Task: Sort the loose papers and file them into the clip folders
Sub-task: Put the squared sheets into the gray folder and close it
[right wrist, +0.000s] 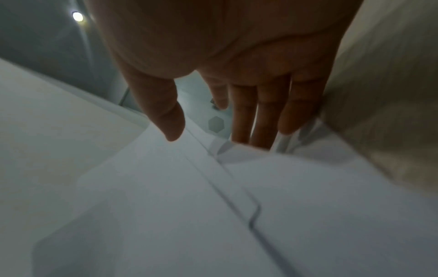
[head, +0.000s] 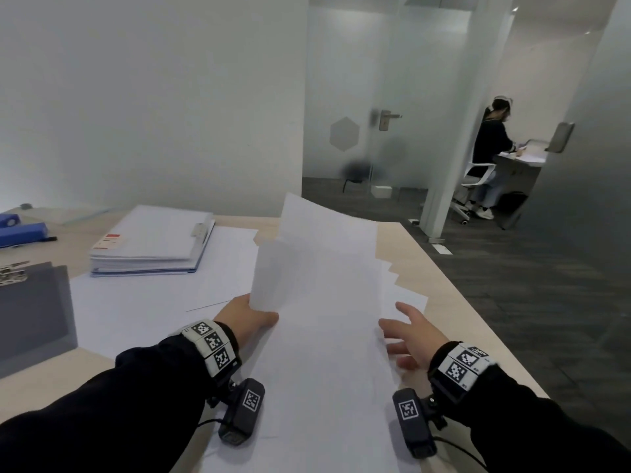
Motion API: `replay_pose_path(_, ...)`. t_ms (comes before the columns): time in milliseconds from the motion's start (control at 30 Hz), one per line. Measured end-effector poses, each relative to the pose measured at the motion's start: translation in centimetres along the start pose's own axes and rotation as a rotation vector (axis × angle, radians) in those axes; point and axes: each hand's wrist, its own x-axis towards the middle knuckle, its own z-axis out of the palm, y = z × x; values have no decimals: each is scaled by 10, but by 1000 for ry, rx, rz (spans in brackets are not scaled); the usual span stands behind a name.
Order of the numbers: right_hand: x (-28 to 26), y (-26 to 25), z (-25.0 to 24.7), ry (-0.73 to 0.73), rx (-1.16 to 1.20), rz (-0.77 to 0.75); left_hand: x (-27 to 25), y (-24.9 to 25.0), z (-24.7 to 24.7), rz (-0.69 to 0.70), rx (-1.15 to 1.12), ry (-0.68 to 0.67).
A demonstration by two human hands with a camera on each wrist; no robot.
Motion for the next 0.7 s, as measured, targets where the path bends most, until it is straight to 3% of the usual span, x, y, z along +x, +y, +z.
replay_pose_path(200,7,-15,25,-78,4,-83,6,14,-3,93,-348,127)
replay_pose_path(433,8,-72,41,54,149,-430,12,64,-30,293,-494,208)
replay_pose_path(567,4,-88,45,-5,253,-524,8,79,-37,393,-540,161)
replay_pose_path(700,1,-68,53,-26,290,-503,0,53,-25,343,-476,103)
